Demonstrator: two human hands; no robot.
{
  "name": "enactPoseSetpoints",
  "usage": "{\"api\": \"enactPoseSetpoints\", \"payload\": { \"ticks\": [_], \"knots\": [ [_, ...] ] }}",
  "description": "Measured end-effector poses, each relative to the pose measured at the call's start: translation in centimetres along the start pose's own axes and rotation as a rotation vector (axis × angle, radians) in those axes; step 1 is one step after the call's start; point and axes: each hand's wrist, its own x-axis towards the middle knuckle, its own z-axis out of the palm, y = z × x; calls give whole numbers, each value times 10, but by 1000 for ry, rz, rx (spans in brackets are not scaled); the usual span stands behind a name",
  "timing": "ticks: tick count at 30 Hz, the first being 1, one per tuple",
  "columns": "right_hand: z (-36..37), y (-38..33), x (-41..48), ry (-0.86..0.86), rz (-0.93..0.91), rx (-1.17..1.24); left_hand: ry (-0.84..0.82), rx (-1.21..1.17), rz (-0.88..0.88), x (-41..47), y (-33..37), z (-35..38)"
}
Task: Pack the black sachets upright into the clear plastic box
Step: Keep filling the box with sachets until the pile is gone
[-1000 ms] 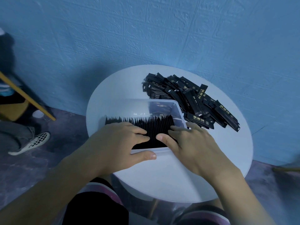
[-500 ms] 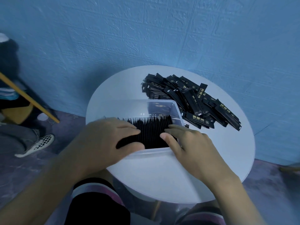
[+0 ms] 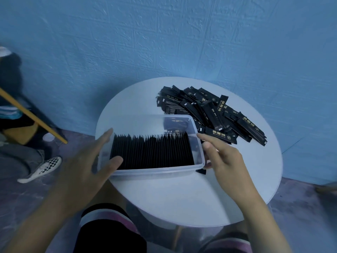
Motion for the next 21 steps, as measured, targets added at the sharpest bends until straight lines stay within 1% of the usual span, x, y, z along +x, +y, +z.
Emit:
{"api": "enactPoseSetpoints", "payload": {
  "ticks": [1,3,5,7,9,12,16,21],
  "knots": [
    [-5,5,1,13,11,-36,-18,-17,-12,0,-1,-2],
    [-17,18,2,-7,-29,-317,-38,-30,-36,0,-2,-8],
    [-22,27,3,-135,-59,-581,-45,-33,-48,2,-5,-12],
    [-23,32,5,-243,-58,-684,-48,-52,-60,3,-7,-12],
    [-24,36,8,-261,-85,-714,-55,-70,-61,3,-6,-11],
    [-25,40,10,-234,-140,-741,-92,-80,-63,4,-5,-10],
    [-28,35,16,-262,-95,-736,-125,-81,-62,3,-6,-14],
    [-26,32,26,-285,-80,-649,-98,-84,-69,3,-4,-22]
  ]
}}
